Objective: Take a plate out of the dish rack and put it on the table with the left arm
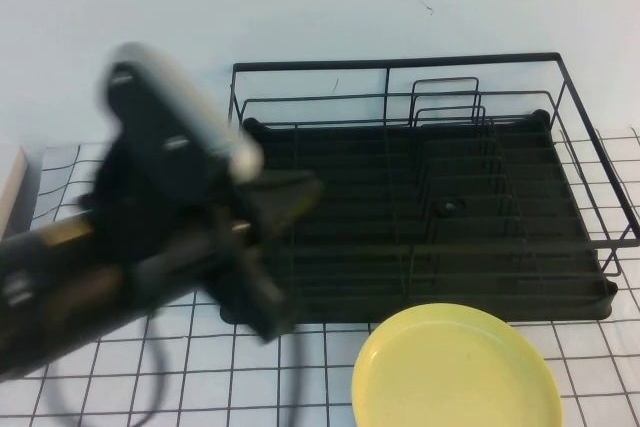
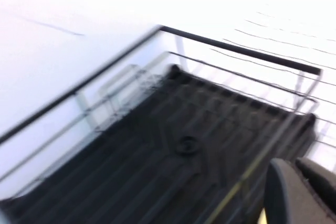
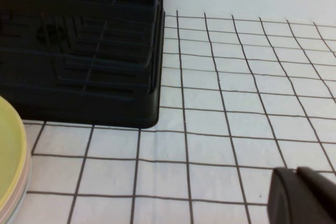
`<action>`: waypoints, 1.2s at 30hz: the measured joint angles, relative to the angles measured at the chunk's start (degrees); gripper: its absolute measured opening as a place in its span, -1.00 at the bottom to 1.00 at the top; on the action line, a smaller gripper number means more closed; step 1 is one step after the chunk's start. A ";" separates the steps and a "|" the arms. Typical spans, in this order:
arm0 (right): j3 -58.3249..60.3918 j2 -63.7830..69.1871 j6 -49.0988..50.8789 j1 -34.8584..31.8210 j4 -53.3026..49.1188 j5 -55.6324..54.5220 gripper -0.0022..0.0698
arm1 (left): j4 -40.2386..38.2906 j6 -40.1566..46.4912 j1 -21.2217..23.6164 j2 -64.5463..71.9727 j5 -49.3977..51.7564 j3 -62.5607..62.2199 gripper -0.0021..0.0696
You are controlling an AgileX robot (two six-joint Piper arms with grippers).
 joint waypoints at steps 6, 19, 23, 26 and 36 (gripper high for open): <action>0.00 0.00 0.00 0.00 0.00 0.00 -0.95 | -0.03 0.49 10.25 -20.70 -0.35 13.16 -0.95; 0.00 0.00 0.00 0.00 0.00 0.00 -0.95 | -4.02 0.49 30.73 -56.94 0.33 36.81 -0.95; 0.00 0.00 0.00 0.00 0.00 0.00 -0.95 | -6.66 0.49 33.18 -58.05 0.33 41.79 -0.95; 0.00 0.00 0.00 0.00 0.00 0.00 -0.95 | -7.66 0.49 33.33 -58.15 0.20 44.10 -0.95; 0.00 0.00 0.00 0.00 0.00 0.00 -0.95 | 30.24 -41.23 33.33 -58.27 3.91 46.93 -0.95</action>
